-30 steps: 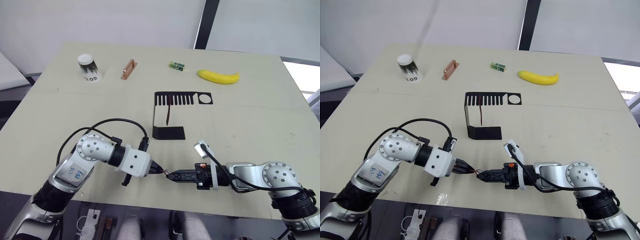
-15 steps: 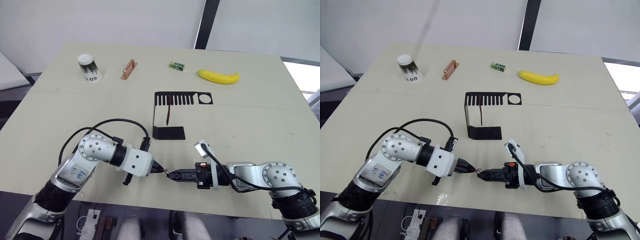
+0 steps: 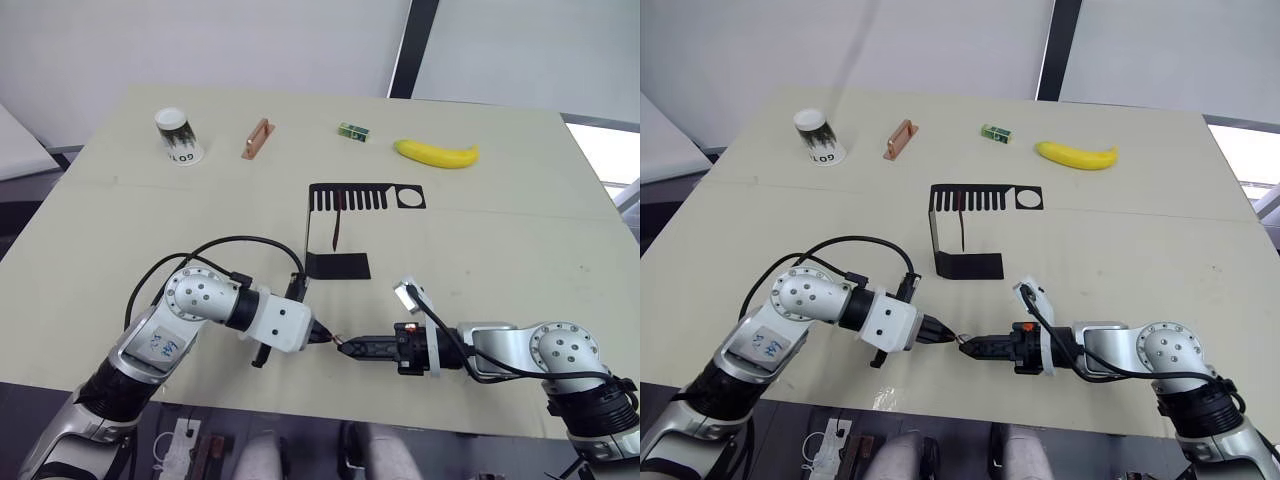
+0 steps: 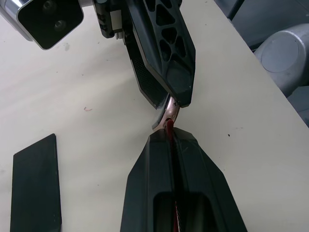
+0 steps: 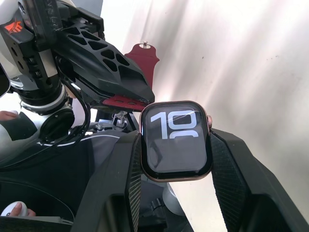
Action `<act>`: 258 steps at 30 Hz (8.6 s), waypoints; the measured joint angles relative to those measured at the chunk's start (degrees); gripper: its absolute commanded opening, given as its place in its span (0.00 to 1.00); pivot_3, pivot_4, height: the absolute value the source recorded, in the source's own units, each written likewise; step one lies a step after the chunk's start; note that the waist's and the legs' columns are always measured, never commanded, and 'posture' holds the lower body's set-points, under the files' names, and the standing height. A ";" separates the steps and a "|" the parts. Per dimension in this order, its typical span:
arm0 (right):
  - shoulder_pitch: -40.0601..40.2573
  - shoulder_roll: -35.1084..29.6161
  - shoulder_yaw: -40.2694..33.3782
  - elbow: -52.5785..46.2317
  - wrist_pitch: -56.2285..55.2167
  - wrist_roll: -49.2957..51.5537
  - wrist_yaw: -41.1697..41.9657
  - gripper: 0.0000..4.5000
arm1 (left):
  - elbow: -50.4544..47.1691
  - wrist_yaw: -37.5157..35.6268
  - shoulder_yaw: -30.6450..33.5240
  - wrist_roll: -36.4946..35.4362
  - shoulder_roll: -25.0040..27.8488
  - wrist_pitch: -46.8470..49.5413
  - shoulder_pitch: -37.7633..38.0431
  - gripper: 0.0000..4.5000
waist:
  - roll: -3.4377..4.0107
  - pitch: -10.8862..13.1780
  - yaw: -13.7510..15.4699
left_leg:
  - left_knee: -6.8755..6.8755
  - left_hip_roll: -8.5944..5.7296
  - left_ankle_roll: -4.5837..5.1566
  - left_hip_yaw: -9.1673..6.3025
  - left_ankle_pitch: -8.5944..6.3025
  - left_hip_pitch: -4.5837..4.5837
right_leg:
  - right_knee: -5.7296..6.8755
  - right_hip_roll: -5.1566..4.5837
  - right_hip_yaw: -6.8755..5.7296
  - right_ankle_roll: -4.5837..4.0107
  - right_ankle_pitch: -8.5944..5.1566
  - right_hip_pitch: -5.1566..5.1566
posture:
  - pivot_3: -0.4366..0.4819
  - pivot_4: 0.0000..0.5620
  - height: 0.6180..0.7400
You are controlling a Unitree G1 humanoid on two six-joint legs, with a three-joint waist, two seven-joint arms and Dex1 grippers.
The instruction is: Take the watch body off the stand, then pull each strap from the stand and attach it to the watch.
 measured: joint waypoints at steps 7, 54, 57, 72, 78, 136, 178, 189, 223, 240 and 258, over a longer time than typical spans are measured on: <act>-0.03 0.41 0.00 1.14 0.32 -0.01 0.00 0.34 | 0.82 0.00 -0.98 1.52 -0.52 -1.51 -0.76 0.00 | 0.00 0.00 0.03 | 0.00 0.00 0.01 0.00 0.00 0.00 | 0.00 0.00 0.00 0.00 0.00 0.00 | 0.48 0.27 1.00; -2.31 0.89 -0.56 1.52 2.45 2.65 -0.59 0.34 | 7.96 0.54 -5.56 12.33 -6.01 -7.42 -5.48 0.00 | 0.01 0.00 0.17 | 0.02 -0.01 0.06 -0.01 -0.01 -0.06 | 0.04 -0.02 -0.03 0.05 0.03 0.00 | 0.48 0.27 1.00; -2.29 0.87 -0.55 1.52 2.58 2.66 -0.60 0.34 | 8.17 0.64 -5.51 12.40 -6.34 -7.49 -5.49 0.00 | 0.01 0.00 0.12 | 0.03 -0.01 0.06 0.00 -0.01 -0.06 | 0.04 -0.02 -0.03 0.05 0.03 0.00 | 0.48 0.27 1.00; -2.20 0.48 -0.90 1.52 2.32 2.84 -0.58 0.34 | 8.10 0.75 -4.12 11.00 -6.52 -5.97 -4.42 0.00 | 0.01 0.00 0.06 | 0.05 -0.01 0.06 0.00 0.00 -0.05 | 0.04 -0.02 -0.02 0.05 0.03 0.00 | 0.48 0.27 1.00; -2.34 0.43 -0.68 1.53 2.39 3.12 -0.69 0.34 | 7.65 0.75 -3.81 9.97 -6.65 -3.76 -4.42 0.00 | 0.01 0.00 0.05 | 0.05 -0.01 0.06 0.00 0.00 -0.05 | 0.04 -0.02 -0.02 0.05 0.03 0.00 | 0.48 0.27 1.00; -2.26 0.34 2.11 3.43 -0.36 10.00 -10.84 0.34 | 4.12 0.45 -2.23 7.33 -2.46 -4.75 -3.02 0.00 | 0.01 0.00 0.02 | 0.05 0.00 0.06 0.00 0.00 -0.05 | 0.03 -0.02 -0.02 0.05 0.03 0.00 | 0.48 0.27 1.00; -2.25 -0.58 1.92 3.21 -0.05 6.94 -10.70 0.34 | 5.44 1.15 -3.93 12.12 -5.91 -3.77 -3.41 0.00 | 0.01 0.00 0.03 | 0.05 0.00 0.06 0.00 0.00 -0.05 | 0.02 -0.02 -0.02 0.05 0.03 0.00 | 0.48 0.27 1.00; -2.26 -0.62 1.89 3.21 -0.05 6.80 -10.69 0.34 | 5.47 1.16 -3.94 12.63 -6.27 -3.77 -3.39 0.00 | 0.01 0.00 0.03 | 0.05 0.00 0.06 0.00 0.00 -0.05 | 0.02 -0.02 -0.02 0.05 0.03 0.00 | 0.48 0.27 1.00; -2.02 -0.46 2.34 3.20 0.54 4.91 -9.96 0.34 | 5.42 2.47 -4.02 13.36 -7.40 -1.60 -2.02 0.30 | 0.01 0.00 0.02 | 0.05 0.01 0.07 0.00 -0.01 -0.05 | 0.02 -0.02 -0.02 0.05 0.03 0.00 | 0.48 0.27 1.00; 5.27 -9.79 5.45 -18.82 -26.55 -45.02 28.32 0.34 | 10.31 -5.09 21.19 -13.00 10.14 -10.36 12.70 1.00 | 0.19 0.12 0.17 | 0.03 -0.04 0.38 -0.10 -0.24 -0.14 | -0.14 -0.05 -0.13 0.11 -0.01 -0.04 | 0.48 0.27 1.00; 8.44 -4.53 8.43 -11.63 -80.46 -91.67 45.82 0.34 | 5.44 -3.51 24.83 -24.81 8.46 -2.22 16.09 1.00 | 0.18 0.12 -0.09 | 0.12 -0.09 0.00 0.15 -0.03 0.10 | 0.05 -0.04 0.07 0.15 -0.02 0.00 | 0.48 0.27 1.00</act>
